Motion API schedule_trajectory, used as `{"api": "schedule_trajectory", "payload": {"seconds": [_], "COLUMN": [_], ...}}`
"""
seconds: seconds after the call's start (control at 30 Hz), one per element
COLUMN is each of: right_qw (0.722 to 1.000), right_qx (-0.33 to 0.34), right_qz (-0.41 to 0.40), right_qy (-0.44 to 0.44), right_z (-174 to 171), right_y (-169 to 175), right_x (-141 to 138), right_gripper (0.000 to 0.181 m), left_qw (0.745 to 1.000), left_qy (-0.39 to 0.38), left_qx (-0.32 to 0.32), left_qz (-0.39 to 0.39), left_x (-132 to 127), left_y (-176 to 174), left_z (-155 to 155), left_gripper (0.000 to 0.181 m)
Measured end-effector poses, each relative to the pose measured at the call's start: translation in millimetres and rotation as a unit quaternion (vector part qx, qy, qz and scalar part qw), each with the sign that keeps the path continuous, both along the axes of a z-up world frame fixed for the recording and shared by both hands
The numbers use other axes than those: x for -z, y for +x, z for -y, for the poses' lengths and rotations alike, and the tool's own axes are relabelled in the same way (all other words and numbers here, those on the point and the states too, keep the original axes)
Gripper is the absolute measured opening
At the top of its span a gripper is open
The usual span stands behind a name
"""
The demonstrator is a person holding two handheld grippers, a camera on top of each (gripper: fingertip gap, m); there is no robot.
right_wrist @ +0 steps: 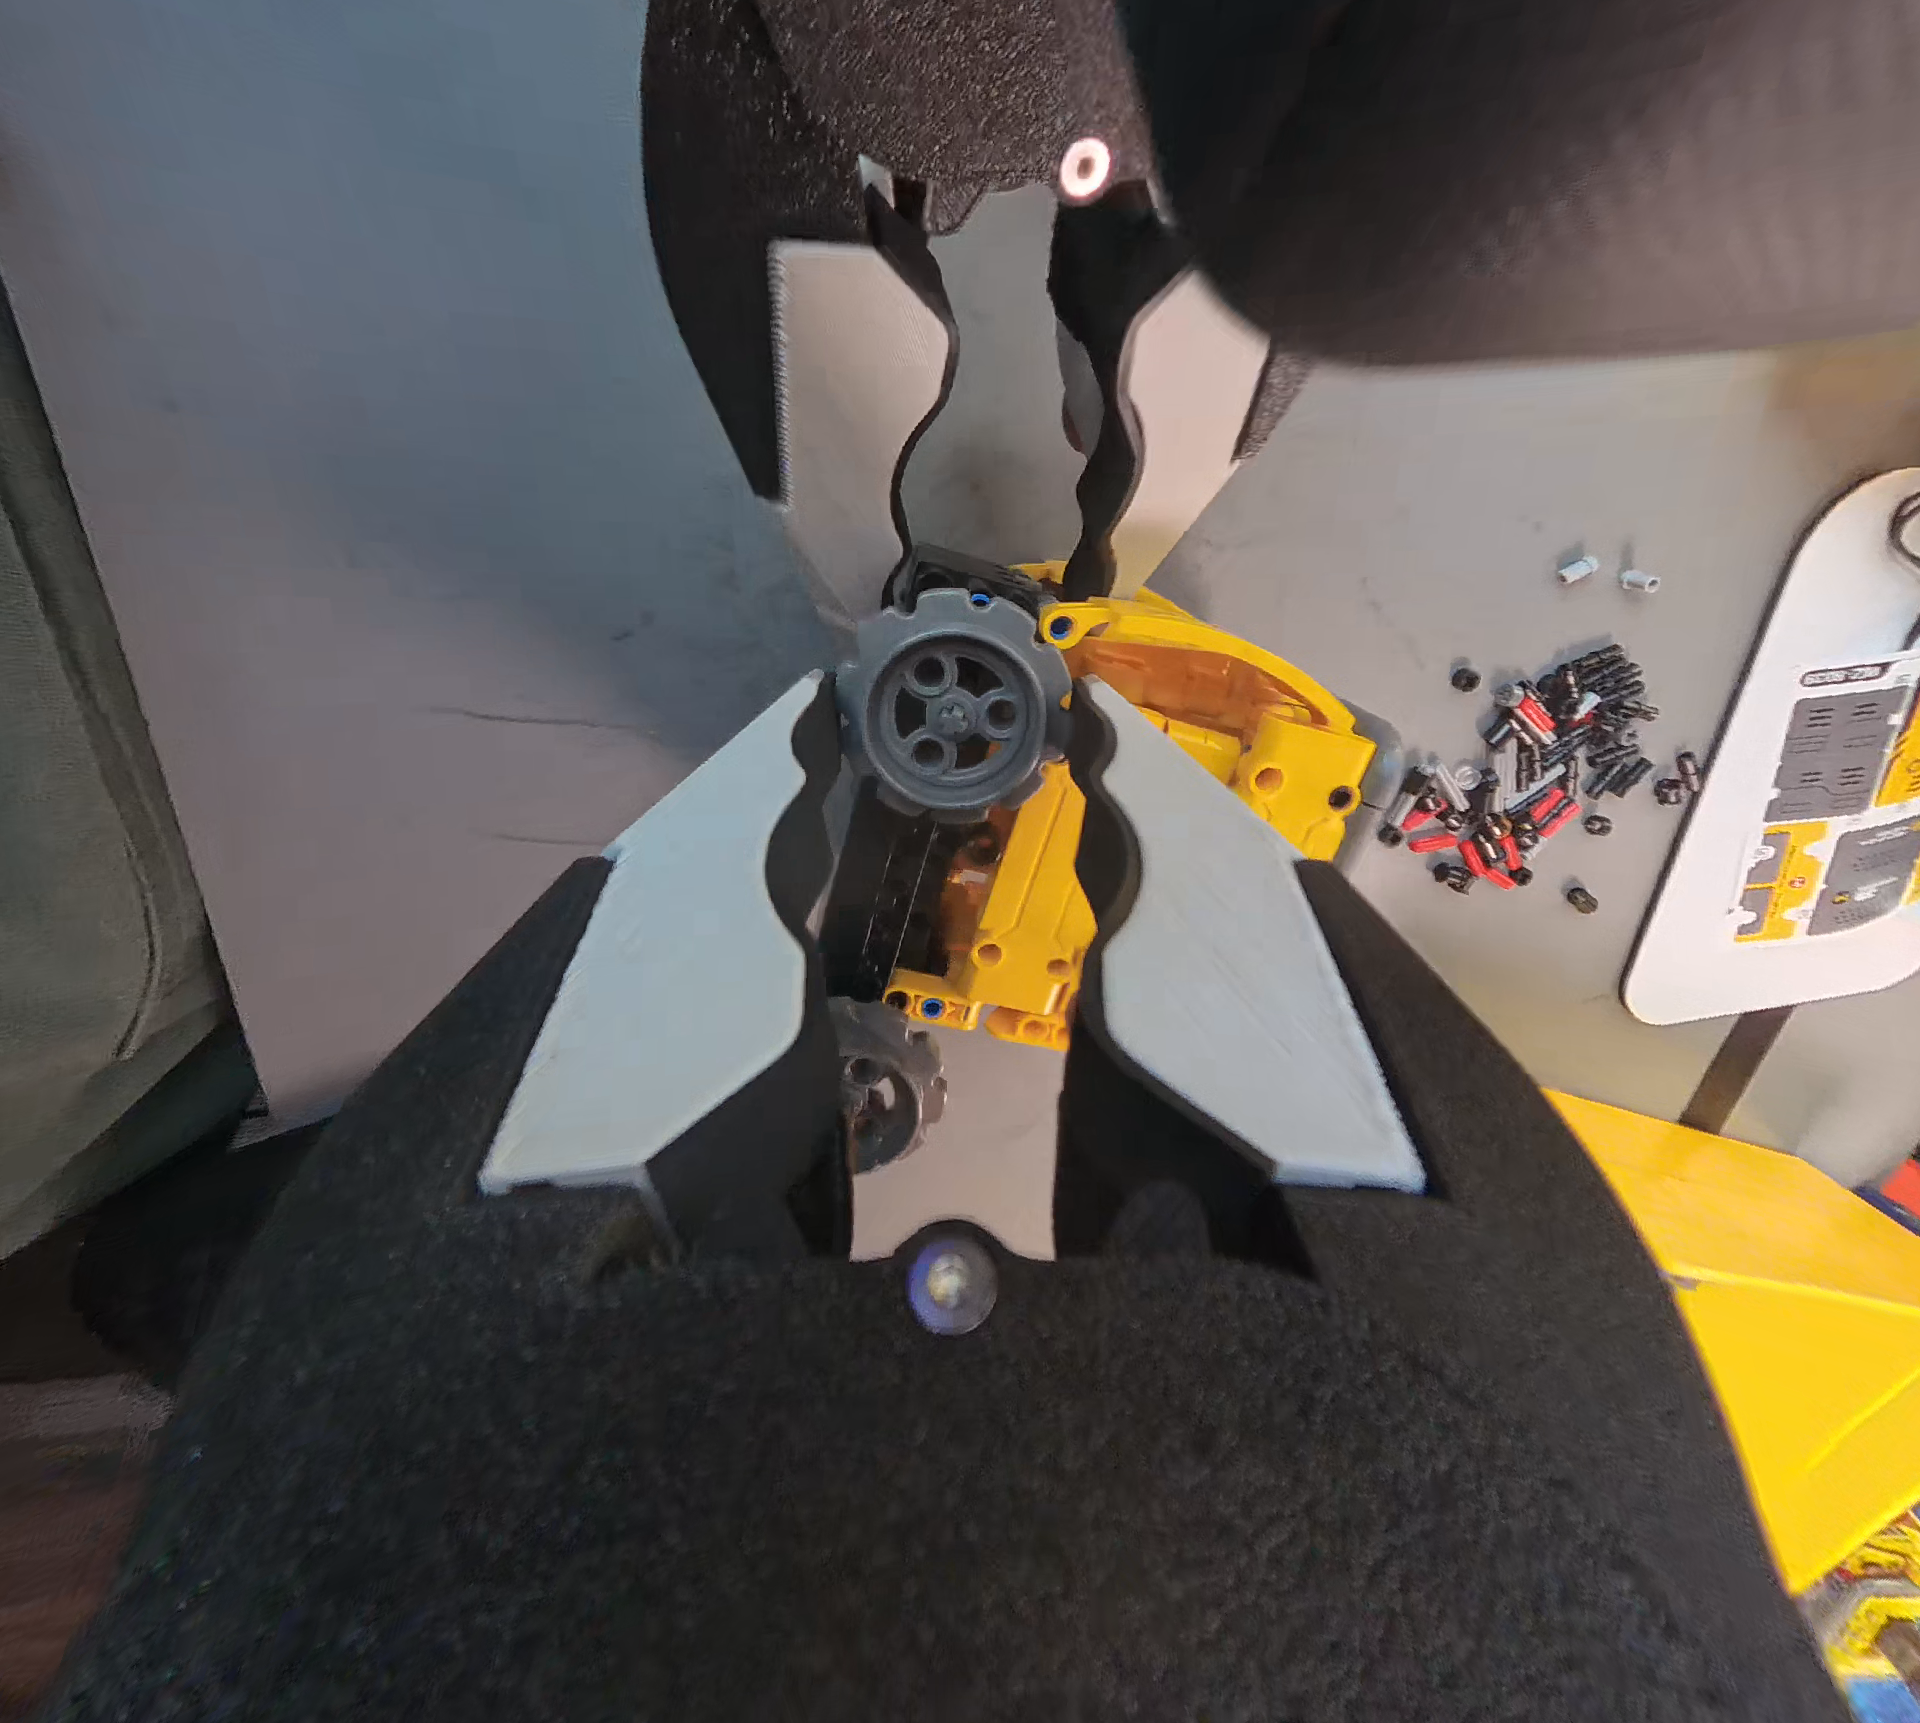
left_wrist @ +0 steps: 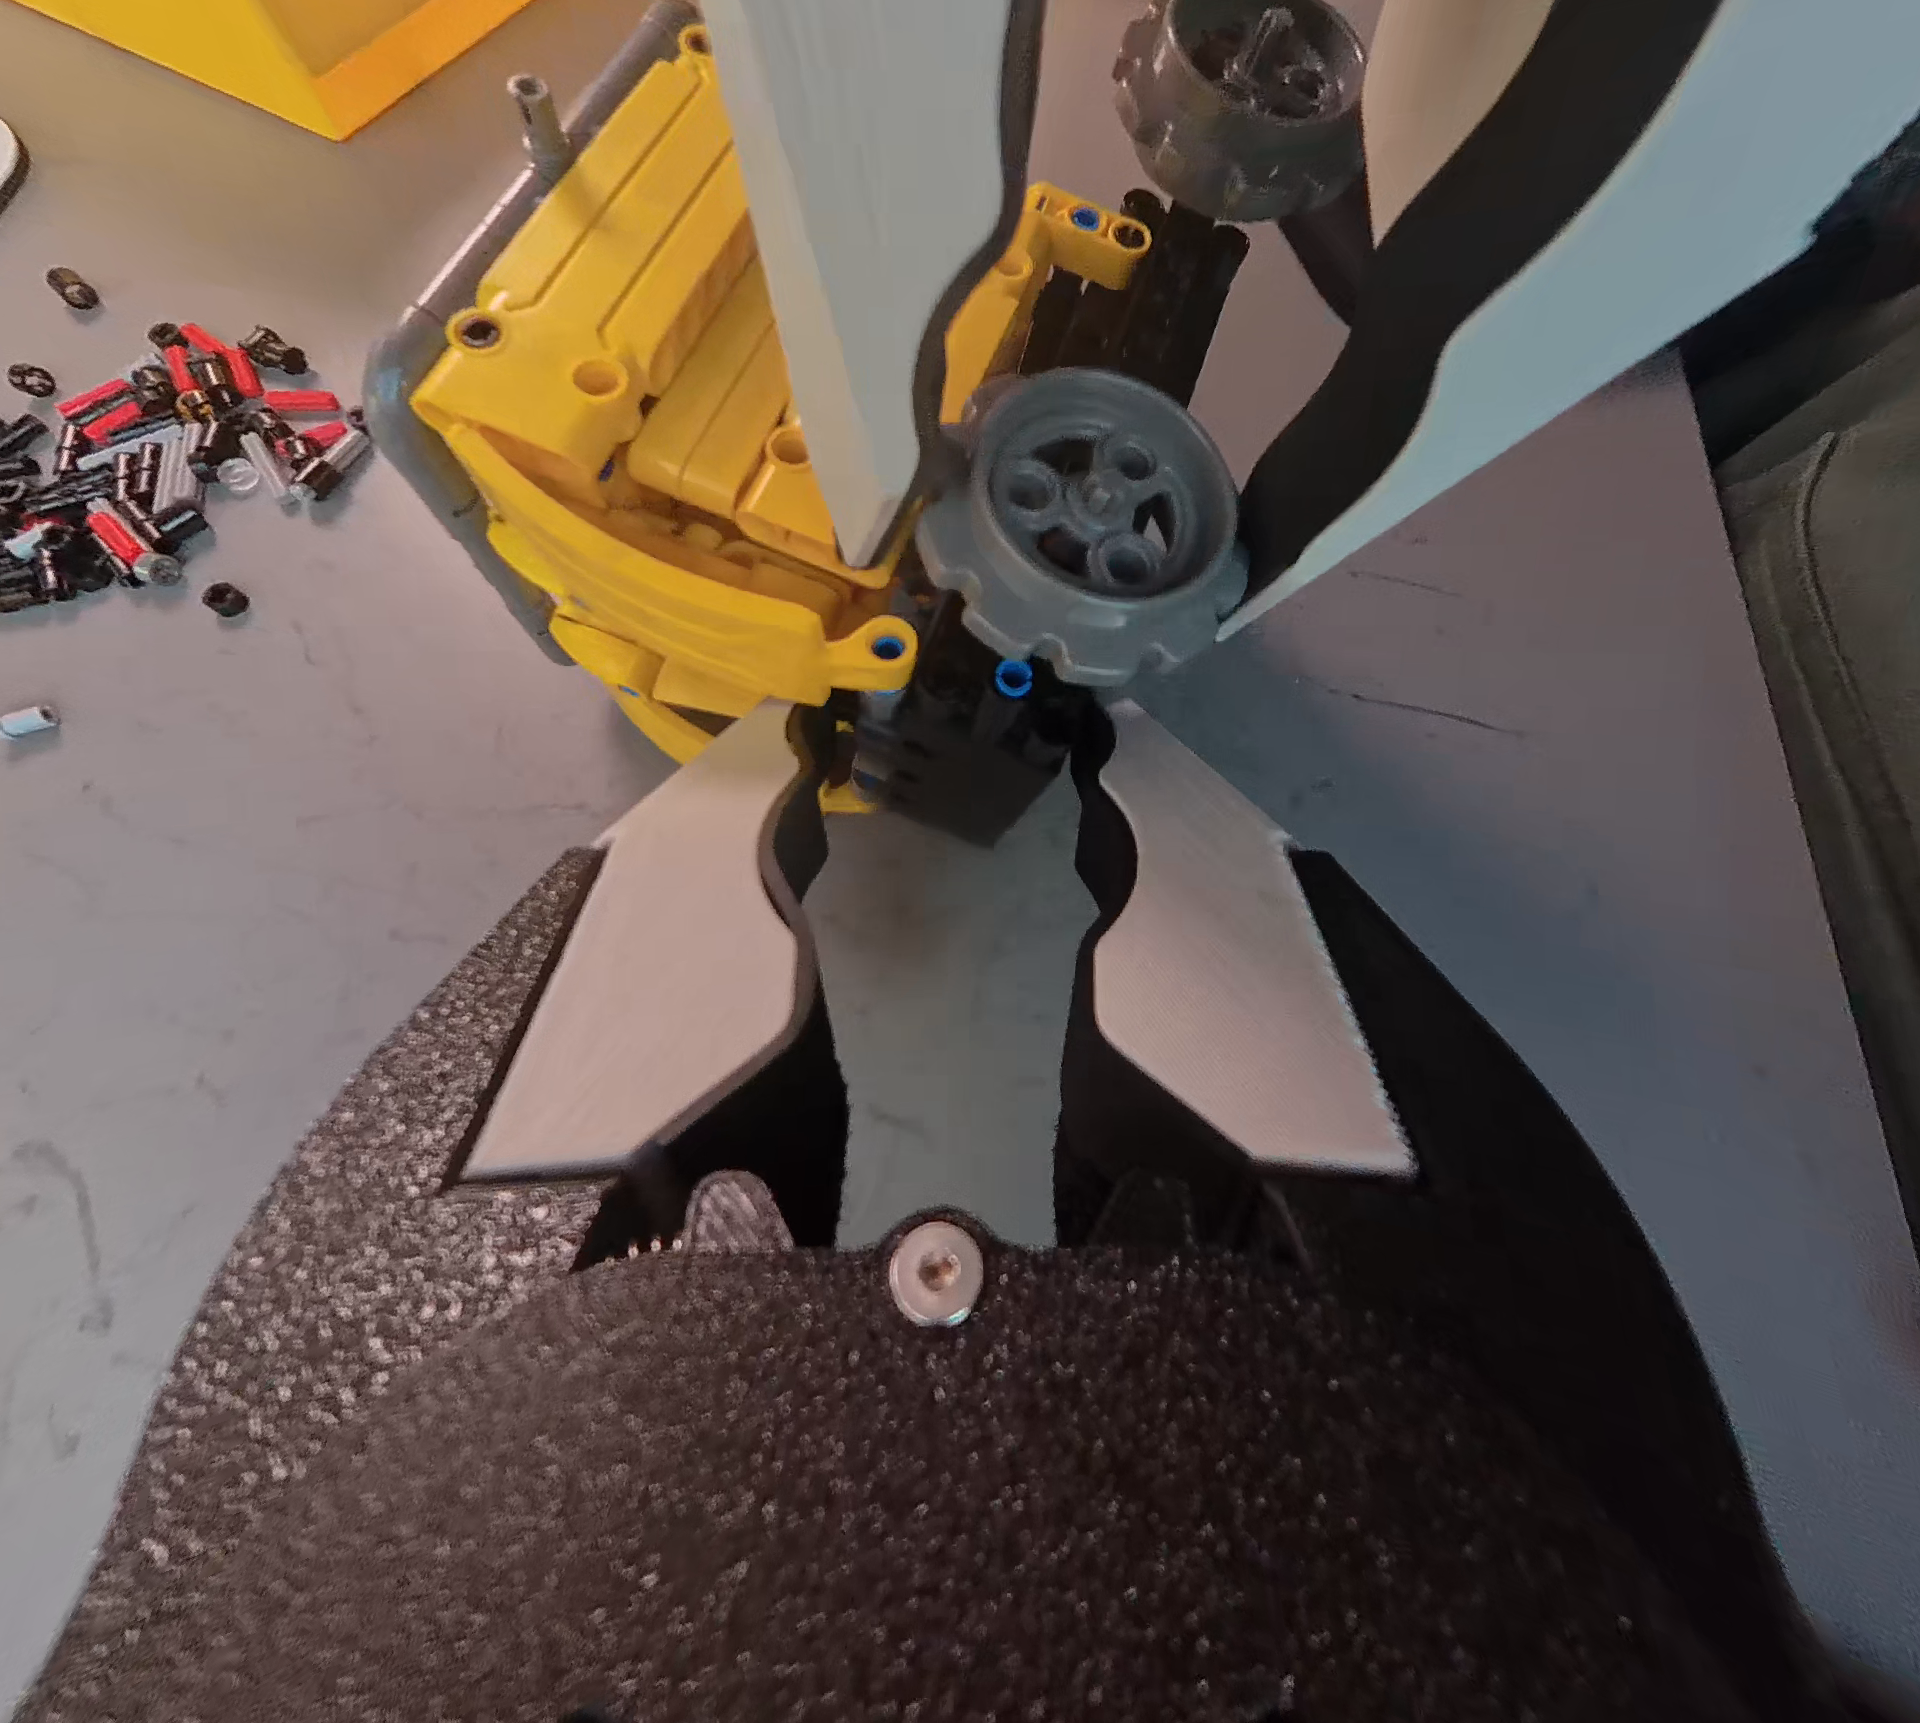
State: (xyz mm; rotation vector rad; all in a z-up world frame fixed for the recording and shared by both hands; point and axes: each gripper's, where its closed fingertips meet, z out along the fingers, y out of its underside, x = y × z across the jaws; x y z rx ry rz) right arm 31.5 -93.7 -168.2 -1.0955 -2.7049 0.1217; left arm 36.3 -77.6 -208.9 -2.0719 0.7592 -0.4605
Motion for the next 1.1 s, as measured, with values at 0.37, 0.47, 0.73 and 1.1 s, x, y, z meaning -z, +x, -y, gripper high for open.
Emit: {"api": "schedule_trajectory", "payload": {"seconds": [0.37,0.47,0.73,1.1], "right_qw": [0.974,0.969,0.968,0.944], "right_qx": [0.060,0.075,0.079,0.132], "right_qz": [-0.184,-0.211,-0.214,-0.276], "right_qy": [-0.115,-0.109,-0.101,-0.122], "right_z": [-11.5,-22.7,-28.4,-41.1], "right_y": [12.0,11.5,3.5,55.5], "right_x": [-50.8,-59.5,-60.5,-48.5], "right_gripper": [0.048,0.044,0.037,0.062], "left_qw": [0.993,0.979,0.966,0.988], "left_qy": [-0.030,-0.064,-0.081,-0.006], "left_qx": [-0.019,-0.030,-0.031,-0.056], "left_qz": [0.115,0.190,0.242,0.144], "left_x": [-37.3,-53.5,-59.1,-43.8], "left_y": [-0.9,1.4,0.6,-11.1], "left_z": [1.9,2.8,3.6,21.9], "left_gripper": [0.042,0.040,0.038,0.038]}}
